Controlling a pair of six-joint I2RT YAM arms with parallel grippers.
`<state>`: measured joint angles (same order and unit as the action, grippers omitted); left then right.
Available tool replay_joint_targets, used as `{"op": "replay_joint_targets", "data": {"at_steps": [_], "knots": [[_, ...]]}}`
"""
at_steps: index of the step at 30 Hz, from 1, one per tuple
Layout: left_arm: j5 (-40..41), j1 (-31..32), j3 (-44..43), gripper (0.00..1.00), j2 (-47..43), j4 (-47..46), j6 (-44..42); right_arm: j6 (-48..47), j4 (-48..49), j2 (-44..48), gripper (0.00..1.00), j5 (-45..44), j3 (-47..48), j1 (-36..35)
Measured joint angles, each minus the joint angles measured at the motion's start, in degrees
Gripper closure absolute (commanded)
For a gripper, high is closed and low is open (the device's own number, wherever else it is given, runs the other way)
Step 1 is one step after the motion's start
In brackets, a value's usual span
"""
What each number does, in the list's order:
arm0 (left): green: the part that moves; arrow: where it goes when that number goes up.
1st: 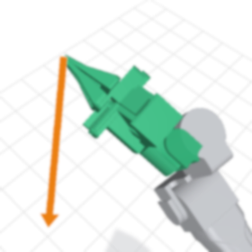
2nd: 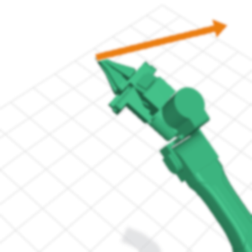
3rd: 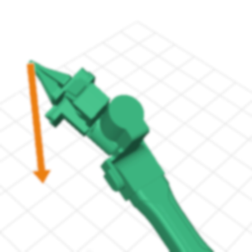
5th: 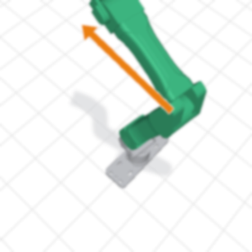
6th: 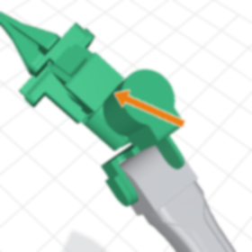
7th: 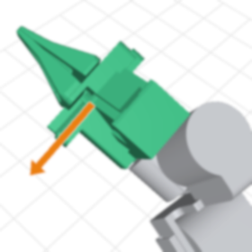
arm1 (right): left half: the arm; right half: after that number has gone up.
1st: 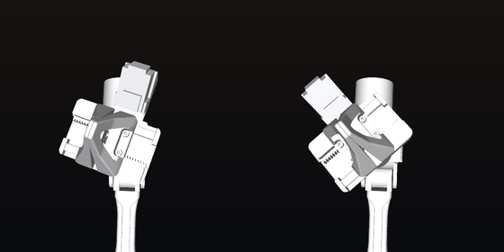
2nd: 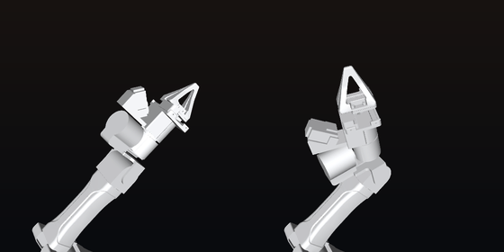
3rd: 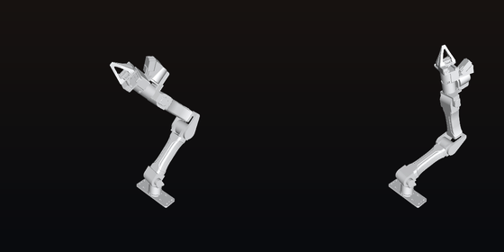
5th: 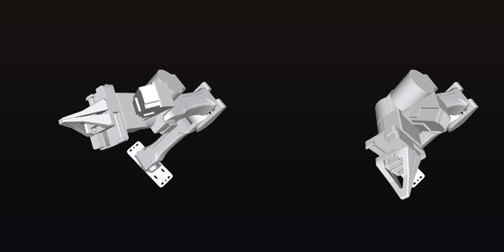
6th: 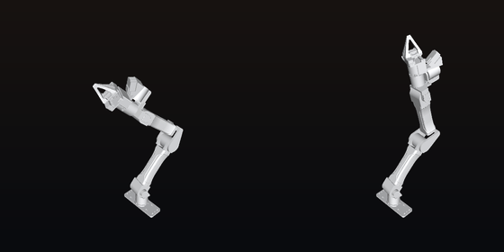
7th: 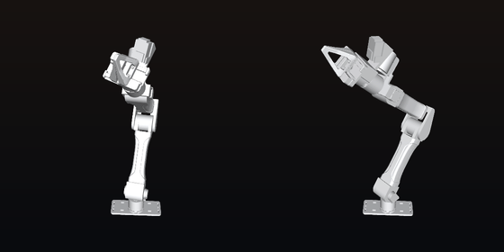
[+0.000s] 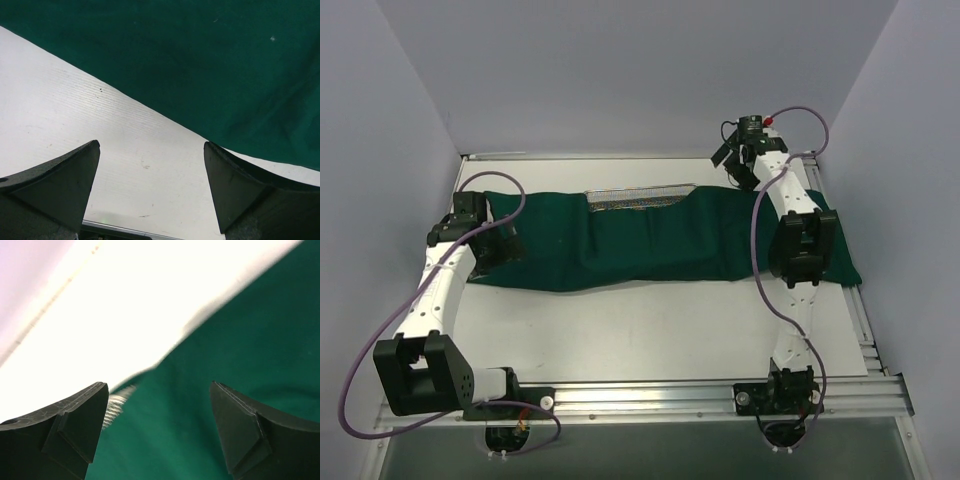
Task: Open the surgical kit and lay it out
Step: Open the surgical kit at the center of the board.
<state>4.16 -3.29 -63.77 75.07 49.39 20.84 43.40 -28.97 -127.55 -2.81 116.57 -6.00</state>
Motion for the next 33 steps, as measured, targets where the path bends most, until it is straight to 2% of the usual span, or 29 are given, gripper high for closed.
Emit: {"op": "replay_joint_targets", "data": {"at_steps": [5, 14, 20, 21, 23, 29, 33], "knots": [[-0.04, 0.00, -0.85, 0.07, 1.16, 0.09, 0.00, 3.96, -0.44, -3.34, 0.17, -0.17, 5.90, -0.22], [-0.20, 0.17, -2.29, 0.07, 1.68, 0.13, -0.02, 6.12, -3.65, -10.67, 0.20, -0.39, 6.34, -2.71], [-0.17, 0.20, -2.99, 0.07, 1.99, 0.15, -0.04, 6.27, -4.35, -11.10, 0.39, -1.33, 6.38, -3.06], [-0.17, 0.20, -3.04, 0.07, 2.05, 0.13, -0.04, 6.21, -4.52, -11.10, 0.49, -1.42, 6.38, -3.06], [-0.17, 0.20, -3.15, 0.07, 2.27, 0.20, -0.04, 5.99, -4.68, -11.08, 0.59, -1.73, 6.38, -3.08], [-0.17, 0.20, -3.82, 0.08, 2.82, 0.22, -0.04, 5.11, -5.03, -11.08, 0.68, -2.51, 7.04, -3.06], [-0.15, 0.20, -4.48, 0.08, 3.15, 0.39, -0.07, 3.76, -5.46, -11.08, 0.93, -2.95, 8.70, -3.06]]}}
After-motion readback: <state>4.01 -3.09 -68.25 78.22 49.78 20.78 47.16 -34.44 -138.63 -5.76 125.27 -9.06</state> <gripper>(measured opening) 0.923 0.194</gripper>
